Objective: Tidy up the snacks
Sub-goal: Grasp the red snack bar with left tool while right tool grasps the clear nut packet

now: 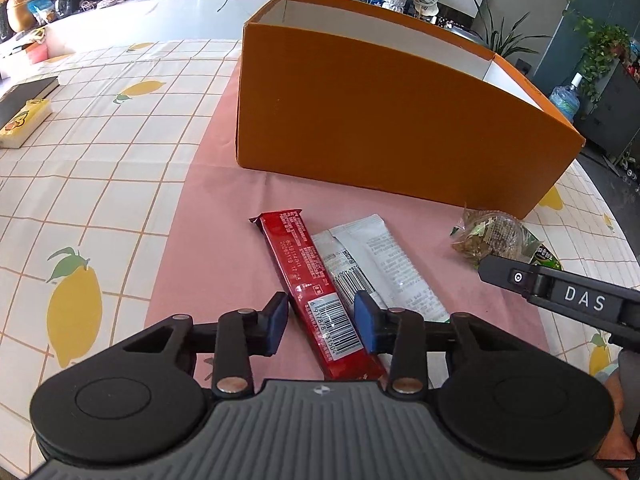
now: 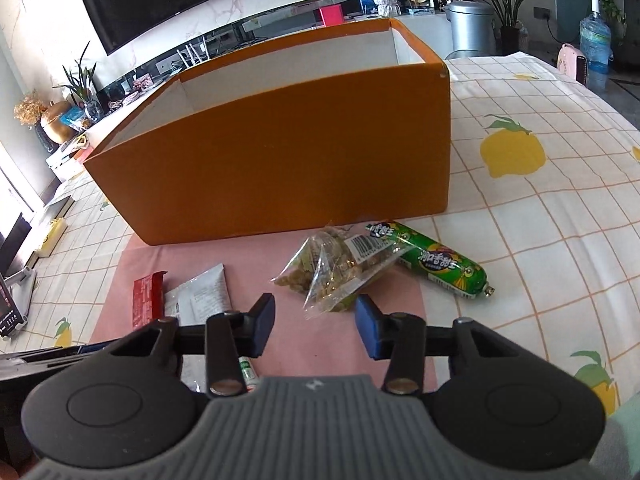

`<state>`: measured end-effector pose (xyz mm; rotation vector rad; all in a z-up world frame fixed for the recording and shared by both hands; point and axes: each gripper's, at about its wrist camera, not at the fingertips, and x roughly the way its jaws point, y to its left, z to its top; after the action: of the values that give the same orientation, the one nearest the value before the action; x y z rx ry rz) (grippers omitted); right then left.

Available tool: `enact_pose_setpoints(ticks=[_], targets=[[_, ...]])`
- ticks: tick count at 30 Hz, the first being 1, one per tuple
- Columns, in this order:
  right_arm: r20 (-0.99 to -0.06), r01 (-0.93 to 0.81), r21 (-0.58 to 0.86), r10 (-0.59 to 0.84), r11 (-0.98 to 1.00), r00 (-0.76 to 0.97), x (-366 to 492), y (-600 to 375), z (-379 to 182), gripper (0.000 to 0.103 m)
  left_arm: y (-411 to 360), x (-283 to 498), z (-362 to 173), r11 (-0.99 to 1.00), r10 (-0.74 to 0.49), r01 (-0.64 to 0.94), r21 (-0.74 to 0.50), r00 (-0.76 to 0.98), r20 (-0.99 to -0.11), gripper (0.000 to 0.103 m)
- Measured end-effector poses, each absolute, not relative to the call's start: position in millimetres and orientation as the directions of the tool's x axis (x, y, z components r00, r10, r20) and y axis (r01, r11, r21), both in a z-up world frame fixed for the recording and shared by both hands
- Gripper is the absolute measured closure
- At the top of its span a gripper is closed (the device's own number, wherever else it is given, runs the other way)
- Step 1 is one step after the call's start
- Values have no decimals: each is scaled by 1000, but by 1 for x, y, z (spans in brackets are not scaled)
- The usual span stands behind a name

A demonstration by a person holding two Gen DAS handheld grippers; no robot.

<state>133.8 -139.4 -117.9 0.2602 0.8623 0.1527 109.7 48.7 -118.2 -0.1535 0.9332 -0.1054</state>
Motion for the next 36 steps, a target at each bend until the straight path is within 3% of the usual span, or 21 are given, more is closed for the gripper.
enact_pose_setpoints(ticks=[3,7,21,25,26,27,28,32,36], targets=[[-743,-13,298,240,954,624,138,-141,-123,85,49,110,-119,985,-157,34,-170,596,-788,66],[-738,-29,295,247,955,628,135,-139,-122,96,53,109,-117,988,-143,31,-154,585,-799,71],[-772,-93,293,293,952,565,94,-129,-116,101,69,96,-115,985,-170,64,-163,564,-808,73],[-789,-128,203,239,971,566,85,-123,-113,92,71,96,-116,983,-178,70,-168,564,-806,72],[-787,-129,180,221,975,575,84,-123,-111,85,70,96,-116,984,-177,73,-165,565,-806,71],[-780,-122,168,207,978,590,83,-124,-107,68,70,96,-116,984,-176,78,-160,567,-804,71],[-769,-113,167,201,980,607,83,-126,-103,60,69,96,-116,984,-176,83,-157,569,-803,70],[-740,-67,195,192,978,645,93,-131,-91,57,70,96,-116,980,-194,78,-183,571,-797,62],[-734,-23,228,187,973,653,111,-132,-89,45,72,98,-114,977,-204,80,-195,586,-784,59]])
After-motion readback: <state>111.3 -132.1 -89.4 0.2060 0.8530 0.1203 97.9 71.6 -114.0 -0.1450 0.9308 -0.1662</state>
